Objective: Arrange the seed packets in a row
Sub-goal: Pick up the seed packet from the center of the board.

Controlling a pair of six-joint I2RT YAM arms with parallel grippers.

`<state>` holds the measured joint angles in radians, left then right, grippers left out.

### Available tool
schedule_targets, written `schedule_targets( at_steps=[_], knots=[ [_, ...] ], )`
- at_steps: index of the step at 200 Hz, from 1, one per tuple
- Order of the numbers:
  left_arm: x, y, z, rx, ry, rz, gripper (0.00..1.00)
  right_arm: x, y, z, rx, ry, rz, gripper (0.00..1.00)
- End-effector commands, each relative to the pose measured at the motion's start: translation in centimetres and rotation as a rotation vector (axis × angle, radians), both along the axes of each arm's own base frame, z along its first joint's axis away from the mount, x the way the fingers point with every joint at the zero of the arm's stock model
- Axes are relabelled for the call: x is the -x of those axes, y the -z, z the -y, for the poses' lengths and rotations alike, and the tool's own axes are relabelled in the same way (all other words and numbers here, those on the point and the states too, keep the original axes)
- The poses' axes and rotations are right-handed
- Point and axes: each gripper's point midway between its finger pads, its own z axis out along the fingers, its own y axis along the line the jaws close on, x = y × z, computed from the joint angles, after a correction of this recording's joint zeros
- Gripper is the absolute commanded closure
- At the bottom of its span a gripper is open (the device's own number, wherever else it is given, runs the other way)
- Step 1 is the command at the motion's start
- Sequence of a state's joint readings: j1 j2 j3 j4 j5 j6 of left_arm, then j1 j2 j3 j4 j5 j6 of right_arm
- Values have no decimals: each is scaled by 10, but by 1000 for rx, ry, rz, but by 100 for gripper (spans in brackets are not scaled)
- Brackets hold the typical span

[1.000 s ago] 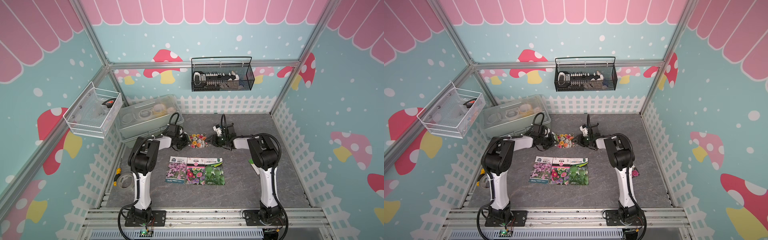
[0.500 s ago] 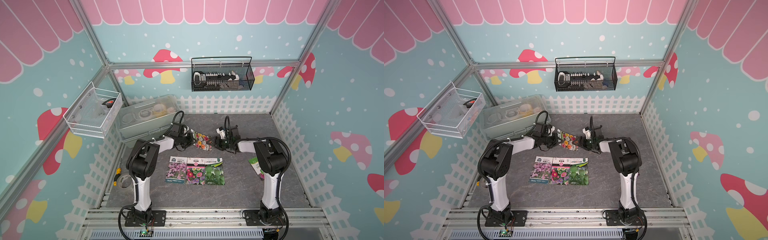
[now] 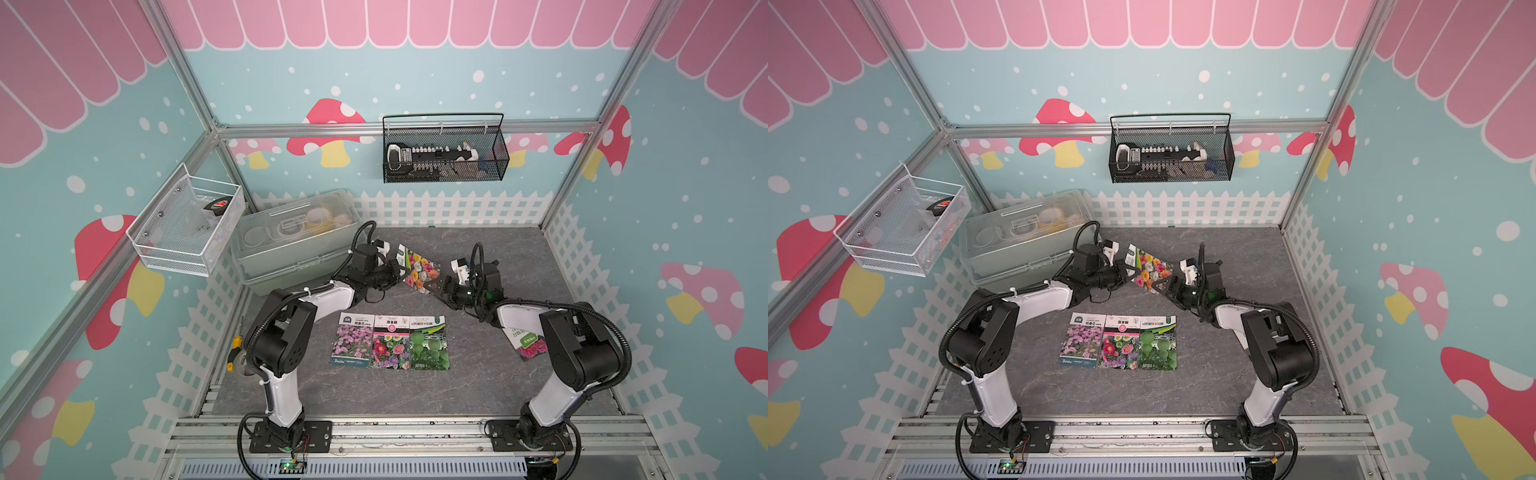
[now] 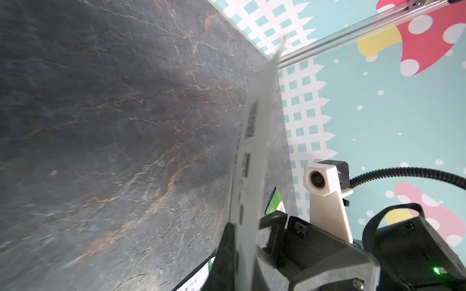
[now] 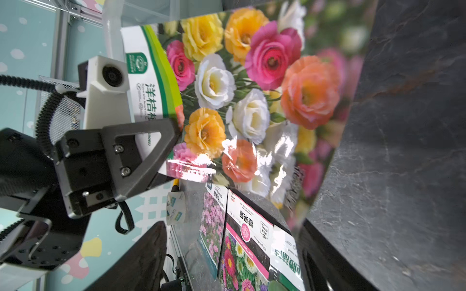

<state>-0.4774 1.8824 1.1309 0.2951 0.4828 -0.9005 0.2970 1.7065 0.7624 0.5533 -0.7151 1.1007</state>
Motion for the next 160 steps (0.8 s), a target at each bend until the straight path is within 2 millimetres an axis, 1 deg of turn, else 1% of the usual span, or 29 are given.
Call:
schedule_targets(
  at_steps=[1, 11, 18, 49, 81, 104, 142, 145, 160],
  knots=[
    [2, -32, 35, 78, -42, 112, 100, -7, -38, -8, -123, 35, 60, 22],
    [6, -37, 48, 59, -39, 130, 100, -4, -40, -9, -120, 45, 64, 22],
    [7, -39, 53, 53, -45, 139, 100, -2, -42, -7, -113, 56, 69, 22],
    [4, -47, 51, 87, -104, 140, 100, 8, -45, 7, -72, 114, 89, 22],
    [21, -53, 63, 112, -123, 161, 100, 7, -56, 19, -70, 196, 135, 24],
    [32, -59, 65, 115, -168, 186, 100, 2, -63, 31, -83, 278, 173, 27],
    [46, -69, 74, 178, -230, 220, 100, -4, -83, 47, -168, 407, 247, 30],
    [47, -70, 75, 183, -233, 224, 100, -3, -82, 49, -174, 419, 248, 30],
    [52, -74, 78, 193, -247, 243, 100, -1, -95, 60, -236, 488, 304, 30]
  ],
)
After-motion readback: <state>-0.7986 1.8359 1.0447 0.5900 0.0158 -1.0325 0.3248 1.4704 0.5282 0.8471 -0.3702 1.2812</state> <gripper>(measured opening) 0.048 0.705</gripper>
